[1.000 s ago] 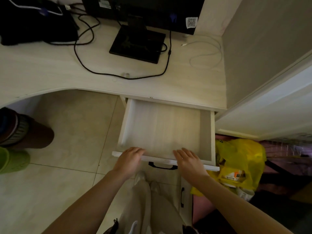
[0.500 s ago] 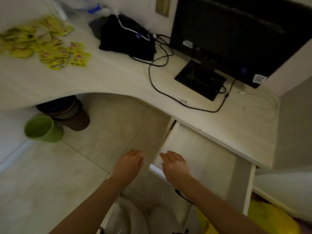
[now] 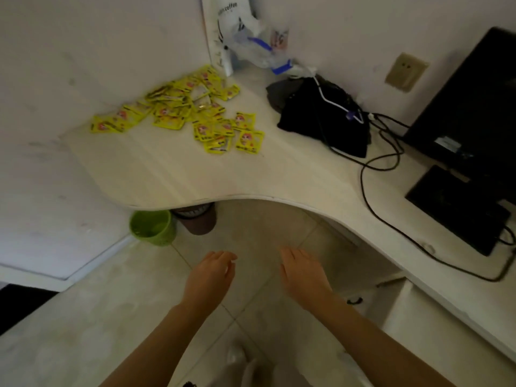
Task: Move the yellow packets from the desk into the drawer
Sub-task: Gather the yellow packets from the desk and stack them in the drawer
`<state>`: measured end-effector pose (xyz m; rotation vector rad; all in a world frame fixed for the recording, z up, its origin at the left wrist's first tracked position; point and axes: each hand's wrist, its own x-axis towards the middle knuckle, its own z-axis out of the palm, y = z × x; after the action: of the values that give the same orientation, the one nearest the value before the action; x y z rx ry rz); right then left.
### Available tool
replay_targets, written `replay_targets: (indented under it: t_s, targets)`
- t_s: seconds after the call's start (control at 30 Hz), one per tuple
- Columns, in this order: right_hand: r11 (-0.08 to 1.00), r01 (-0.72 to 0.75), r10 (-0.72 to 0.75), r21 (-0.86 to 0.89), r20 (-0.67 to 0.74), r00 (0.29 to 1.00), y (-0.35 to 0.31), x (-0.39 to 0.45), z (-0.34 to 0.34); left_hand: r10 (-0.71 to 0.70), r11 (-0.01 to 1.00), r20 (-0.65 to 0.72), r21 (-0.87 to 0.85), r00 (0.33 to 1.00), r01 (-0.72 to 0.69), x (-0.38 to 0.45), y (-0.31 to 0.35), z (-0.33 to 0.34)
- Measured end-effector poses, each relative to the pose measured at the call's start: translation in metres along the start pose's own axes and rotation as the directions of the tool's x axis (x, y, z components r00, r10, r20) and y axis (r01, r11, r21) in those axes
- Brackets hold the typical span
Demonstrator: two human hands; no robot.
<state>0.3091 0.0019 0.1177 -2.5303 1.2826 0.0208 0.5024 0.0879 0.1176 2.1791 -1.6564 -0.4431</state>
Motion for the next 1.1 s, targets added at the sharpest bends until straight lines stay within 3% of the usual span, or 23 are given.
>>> replay_targets:
  t_s: [0.37,0.63,0.87,1.1]
  targets:
    - [0.998,0.050,-0.049,0.025,-0.037,0.998,-0.024,0.169,-0.032,-0.154,0.988,-0.031,-0.021,0.988,0.153,0.124,-0.066,-0.046]
    - [0.998,0.054,-0.053,-0.018,0.032,0.998,-0.008,0.285,-0.069,-0.311,0.943,0.026,-0.117,0.950,0.312,0.232,-0.082,-0.056]
    - [0.982,-0.106,0.084,0.157,0.141,0.987,0.011,0.365,-0.073,-0.455,0.857,0.055,-0.243,0.889,0.454,0.316,-0.094,-0.062]
    - [0.839,-0.404,0.336,0.364,0.236,0.912,0.024,0.423,-0.064,-0.541,0.787,0.087,-0.301,0.837,0.539,0.396,-0.109,-0.060]
